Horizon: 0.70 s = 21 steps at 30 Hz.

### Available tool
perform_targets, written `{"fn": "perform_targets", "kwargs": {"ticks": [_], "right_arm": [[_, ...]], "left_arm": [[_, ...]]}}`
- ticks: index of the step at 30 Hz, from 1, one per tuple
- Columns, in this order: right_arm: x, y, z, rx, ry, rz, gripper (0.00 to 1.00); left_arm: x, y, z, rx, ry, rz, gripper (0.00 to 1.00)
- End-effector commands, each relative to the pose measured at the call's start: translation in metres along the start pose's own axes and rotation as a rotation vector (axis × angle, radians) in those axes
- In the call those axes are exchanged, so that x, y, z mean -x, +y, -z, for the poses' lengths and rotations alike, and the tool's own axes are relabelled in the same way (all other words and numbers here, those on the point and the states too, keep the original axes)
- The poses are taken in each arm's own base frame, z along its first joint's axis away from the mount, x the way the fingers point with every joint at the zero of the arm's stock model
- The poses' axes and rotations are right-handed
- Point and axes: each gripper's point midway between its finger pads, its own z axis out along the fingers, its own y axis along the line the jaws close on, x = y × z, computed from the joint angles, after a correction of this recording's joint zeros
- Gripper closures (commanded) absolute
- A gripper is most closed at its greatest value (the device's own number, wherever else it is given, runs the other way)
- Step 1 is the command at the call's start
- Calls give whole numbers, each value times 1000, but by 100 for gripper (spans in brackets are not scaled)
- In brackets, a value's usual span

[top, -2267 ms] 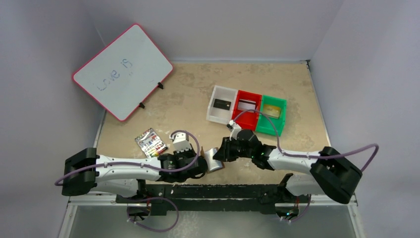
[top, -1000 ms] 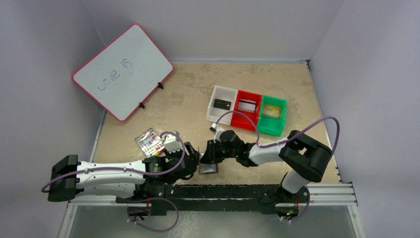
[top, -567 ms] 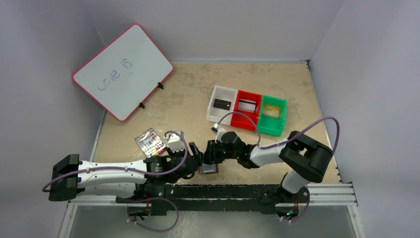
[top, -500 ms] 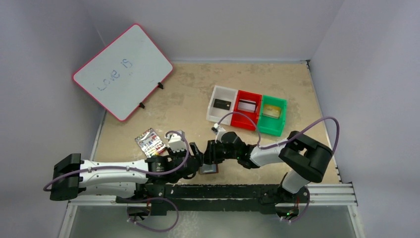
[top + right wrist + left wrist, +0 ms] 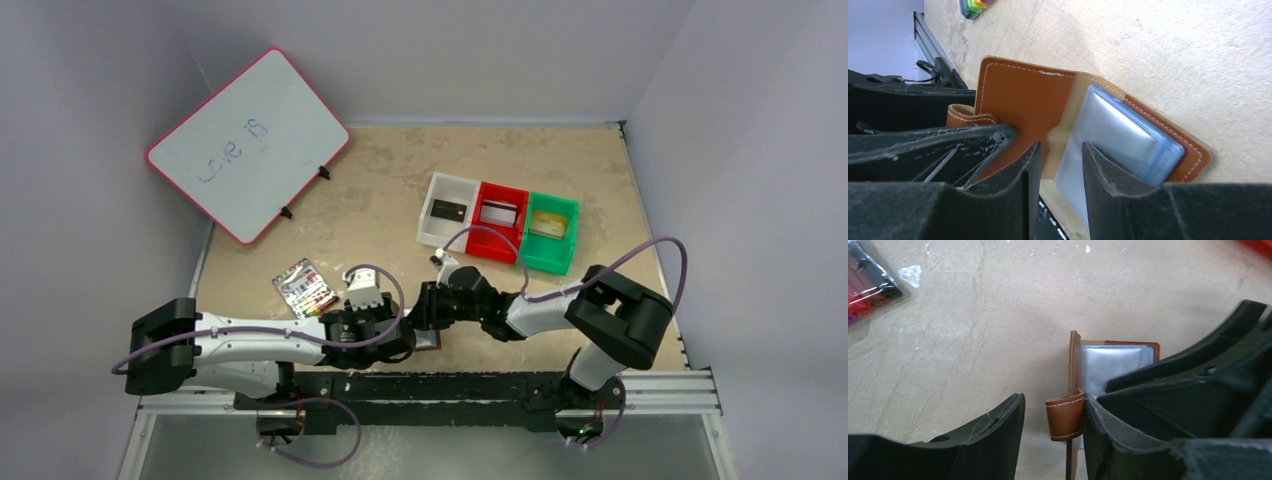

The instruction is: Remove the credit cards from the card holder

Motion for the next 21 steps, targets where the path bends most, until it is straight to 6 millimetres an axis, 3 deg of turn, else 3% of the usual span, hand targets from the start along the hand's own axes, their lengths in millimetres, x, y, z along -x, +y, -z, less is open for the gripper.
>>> {"fn": "perform_targets", "kwargs": {"ticks": [1, 9, 16, 21], "right_arm": [[12, -6, 13, -76, -58, 23, 62], [32, -6, 41, -170, -136, 47, 58], [19, -16, 43, -175, -112, 1, 57], [9, -16, 39, -135, -85, -21, 59]], "left_arm": [[8, 8, 0, 58, -42, -4, 59], [4, -3, -5, 19, -40, -12, 68], [-2, -8, -8, -3, -27, -13, 72], [-9, -6, -13, 12, -11, -35, 81]]}}
